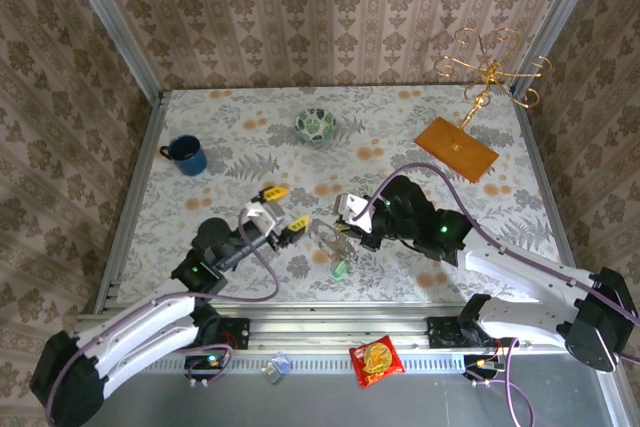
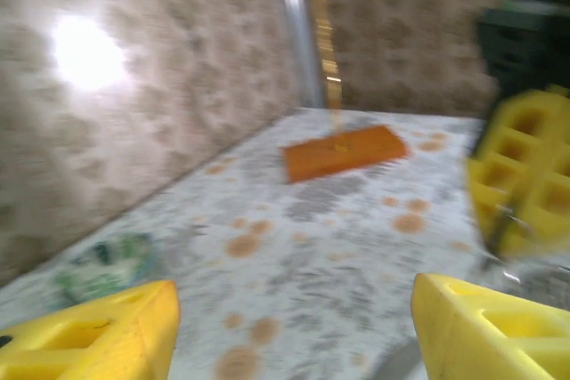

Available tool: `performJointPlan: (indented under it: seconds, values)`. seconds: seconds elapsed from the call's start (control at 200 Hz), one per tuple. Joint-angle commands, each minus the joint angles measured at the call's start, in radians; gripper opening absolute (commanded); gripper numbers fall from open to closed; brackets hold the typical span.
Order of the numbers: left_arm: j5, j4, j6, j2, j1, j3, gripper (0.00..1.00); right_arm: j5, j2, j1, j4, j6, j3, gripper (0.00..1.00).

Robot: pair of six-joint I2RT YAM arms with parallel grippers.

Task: Put the keys on the keyring

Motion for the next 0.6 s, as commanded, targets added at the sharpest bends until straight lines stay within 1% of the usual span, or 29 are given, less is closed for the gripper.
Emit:
performJointPlan:
  seconds: [0.0,0.025,0.065,0.18,0.215,0.31,0.375,0.405,0.425,0.49,0.595]
  values:
    - [-0.376,-0.109,-0.107,-0.117,0.051,0.000,0.73,0.011,0.058,0.056,0.007,-0.007,0.086,0.00]
    - [-0.434,-0.142,-0.134,-0.145,0.070,0.002,0.74,0.010,0.075,0.072,0.012,-0.004,0.102,0.00]
    - [-0.493,-0.201,-0.177,-0.186,0.104,0.005,0.76,0.005,0.099,0.097,0.032,0.007,0.124,0.00]
    - [-0.539,-0.327,-0.262,-0.283,0.197,0.015,0.77,-0.035,0.179,0.171,0.133,0.066,0.184,0.00]
    - [-0.560,-0.359,-0.287,-0.299,0.223,0.022,0.77,-0.057,0.203,0.181,0.191,0.114,0.193,0.00]
    - [-0.626,-0.439,-0.337,-0.325,0.270,0.044,0.76,-0.115,0.266,0.186,0.455,0.319,0.186,0.00]
    - [-0.685,-0.477,-0.365,-0.330,0.280,0.062,0.76,-0.108,0.338,0.189,0.535,0.376,0.194,0.00]
    - [-0.711,-0.493,-0.378,-0.327,0.280,0.070,0.76,-0.092,0.360,0.189,0.547,0.385,0.197,0.00]
    - [-0.726,-0.502,-0.384,-0.327,0.308,0.073,0.76,-0.076,0.373,0.189,0.548,0.383,0.198,0.00]
    - [-0.761,-0.518,-0.399,-0.324,0.318,0.081,0.75,-0.021,0.405,0.185,0.528,0.360,0.197,0.00]
    - [-0.767,-0.519,-0.405,-0.316,0.328,0.085,0.75,0.028,0.443,0.161,0.449,0.289,0.189,0.00]
